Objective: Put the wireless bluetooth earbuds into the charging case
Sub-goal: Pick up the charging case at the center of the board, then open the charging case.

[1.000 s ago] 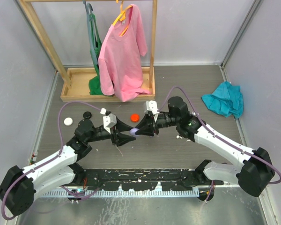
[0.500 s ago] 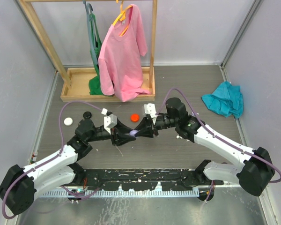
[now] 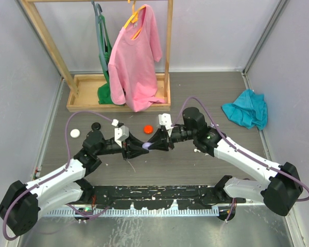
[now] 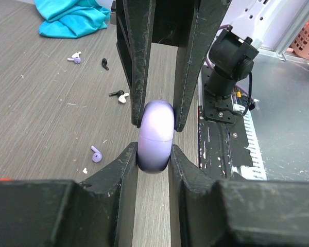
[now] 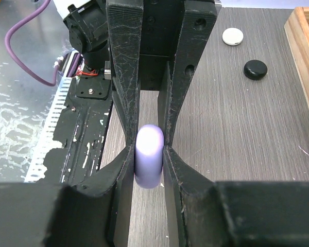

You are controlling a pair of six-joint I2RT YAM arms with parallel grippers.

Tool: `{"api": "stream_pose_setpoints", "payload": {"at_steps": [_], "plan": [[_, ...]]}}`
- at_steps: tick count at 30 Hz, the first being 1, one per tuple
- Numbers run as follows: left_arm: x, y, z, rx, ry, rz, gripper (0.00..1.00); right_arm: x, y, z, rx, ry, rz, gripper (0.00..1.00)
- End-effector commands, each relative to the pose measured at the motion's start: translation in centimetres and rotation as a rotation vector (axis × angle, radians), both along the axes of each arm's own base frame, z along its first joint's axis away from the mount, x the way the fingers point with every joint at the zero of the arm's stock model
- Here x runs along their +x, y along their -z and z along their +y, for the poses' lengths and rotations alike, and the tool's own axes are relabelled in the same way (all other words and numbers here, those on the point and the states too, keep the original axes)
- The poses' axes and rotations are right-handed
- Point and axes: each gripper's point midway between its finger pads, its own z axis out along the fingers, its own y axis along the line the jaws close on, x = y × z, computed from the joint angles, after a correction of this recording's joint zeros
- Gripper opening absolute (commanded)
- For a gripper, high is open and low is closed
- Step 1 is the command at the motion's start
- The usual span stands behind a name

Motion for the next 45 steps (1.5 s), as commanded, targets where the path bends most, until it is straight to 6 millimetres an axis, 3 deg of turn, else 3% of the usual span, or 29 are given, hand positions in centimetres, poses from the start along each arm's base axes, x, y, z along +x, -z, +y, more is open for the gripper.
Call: {"api": "stream_pose_setpoints", "payload": {"at_steps": [1,4,6,14,31,45], "plan": [[-0.3,-3.3,-0.1,-0.061,0.031,-0.119,0.08,0.2,-3.2,0.5,0.063,0.003,-0.093,0.01],[-0.3,-3.0,0.1,-0.056,0.024,-0.169,0.00,0.3,-3.4,0.6,0.064,0.011,-0.099,0.08],[-0.2,-2.6,0.4,-0.055,0.009,-0.199,0.00,0.6,-3.7,0.6,0.065,0.030,-0.104,0.25],[0.1,-2.9,1.8,-0.104,-0.093,-0.306,0.00,0.5,-4.0,0.1,0.082,0.060,-0.131,0.51],[0.0,-4.1,2.9,-0.174,-0.162,-0.352,0.00,1.3,-4.0,2.0,0.111,0.120,-0.194,0.60],[-0.6,-3.4,2.9,-0.156,-0.132,-0.356,0.00,3.2,-5.0,1.3,0.101,0.241,-0.240,0.60]]}}
